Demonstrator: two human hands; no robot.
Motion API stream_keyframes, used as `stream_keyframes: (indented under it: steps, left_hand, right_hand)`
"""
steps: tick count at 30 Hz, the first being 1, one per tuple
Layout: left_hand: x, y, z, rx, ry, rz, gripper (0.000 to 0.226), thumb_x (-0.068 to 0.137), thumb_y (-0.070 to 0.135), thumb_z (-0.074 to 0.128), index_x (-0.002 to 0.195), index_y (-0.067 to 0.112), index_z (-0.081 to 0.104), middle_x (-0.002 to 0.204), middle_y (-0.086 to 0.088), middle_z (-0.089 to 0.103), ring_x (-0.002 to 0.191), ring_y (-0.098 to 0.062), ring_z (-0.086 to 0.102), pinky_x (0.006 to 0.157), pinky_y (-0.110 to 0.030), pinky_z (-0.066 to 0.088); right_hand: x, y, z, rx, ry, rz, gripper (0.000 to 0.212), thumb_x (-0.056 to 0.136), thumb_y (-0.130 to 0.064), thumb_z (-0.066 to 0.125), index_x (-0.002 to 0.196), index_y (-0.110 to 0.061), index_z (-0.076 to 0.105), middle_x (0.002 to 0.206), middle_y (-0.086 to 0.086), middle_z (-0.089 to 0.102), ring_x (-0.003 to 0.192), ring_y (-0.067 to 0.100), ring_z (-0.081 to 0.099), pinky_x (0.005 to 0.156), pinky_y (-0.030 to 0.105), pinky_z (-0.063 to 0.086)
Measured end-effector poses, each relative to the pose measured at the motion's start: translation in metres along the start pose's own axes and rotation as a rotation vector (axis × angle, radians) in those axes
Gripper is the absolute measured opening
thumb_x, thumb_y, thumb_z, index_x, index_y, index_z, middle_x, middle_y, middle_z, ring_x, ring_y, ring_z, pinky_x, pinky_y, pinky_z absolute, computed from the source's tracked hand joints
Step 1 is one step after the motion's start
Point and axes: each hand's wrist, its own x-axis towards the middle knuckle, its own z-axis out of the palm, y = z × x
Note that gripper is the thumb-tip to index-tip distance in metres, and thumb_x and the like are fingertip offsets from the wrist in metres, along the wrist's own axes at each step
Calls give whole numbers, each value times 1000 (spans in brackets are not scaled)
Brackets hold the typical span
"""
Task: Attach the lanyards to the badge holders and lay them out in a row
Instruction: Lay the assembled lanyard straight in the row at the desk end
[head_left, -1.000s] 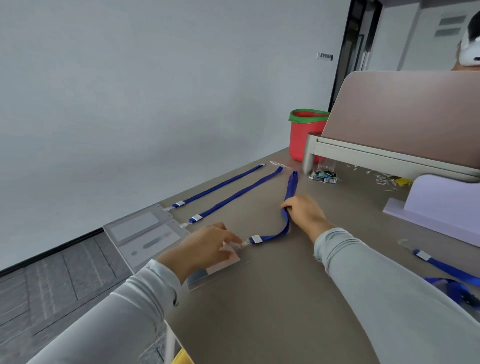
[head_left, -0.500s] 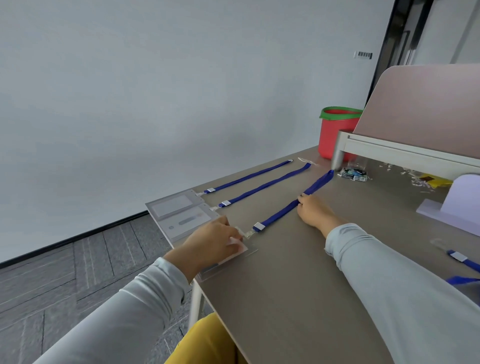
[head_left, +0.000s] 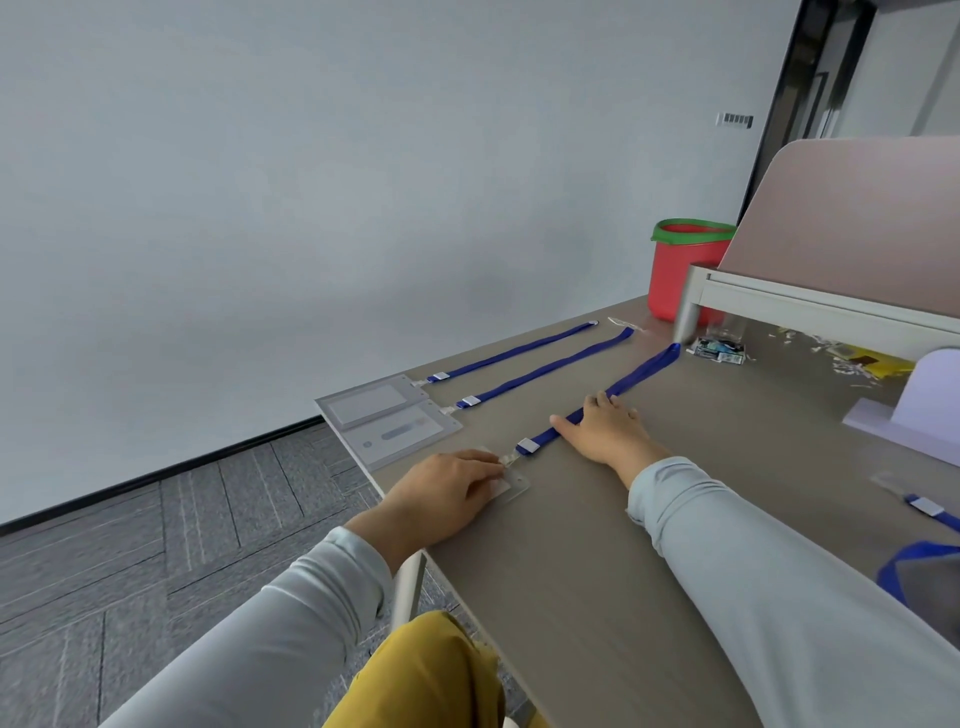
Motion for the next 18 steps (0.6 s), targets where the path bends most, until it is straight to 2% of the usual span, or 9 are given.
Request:
stream_keyframes:
  steps: [4, 8, 18]
  left_hand:
    - [-3, -5, -5, -3, -52, 13, 38, 97, 33, 38, 132, 22, 49, 145, 6, 40, 131, -14, 39, 109, -31, 31]
    - [-1, -12, -9, -6, -65, 11, 38, 98, 28, 40, 133, 18, 48, 147, 4, 37, 134, -14, 36, 110, -25, 26]
    - [6, -27, -8, -51, -11, -33, 34, 96, 27, 46, 127, 17, 55, 141, 4, 46, 129, -12, 41, 109, -24, 29]
  right_hand:
    - [0, -3, -1, -33, -20, -4, 90, 85, -71, 25, 148, -8, 10, 158, 10, 7, 146, 27, 6, 116, 48, 12]
    - [3, -7, -2, -37, -30, 5, 91, 84, -73, 24, 148, -11, 9, 158, 7, 6, 146, 26, 4, 116, 52, 11]
    - [15, -13, 0, -19, -39, 23, 88, 86, -71, 23, 149, -12, 6, 159, 6, 2, 146, 25, 2, 116, 56, 7]
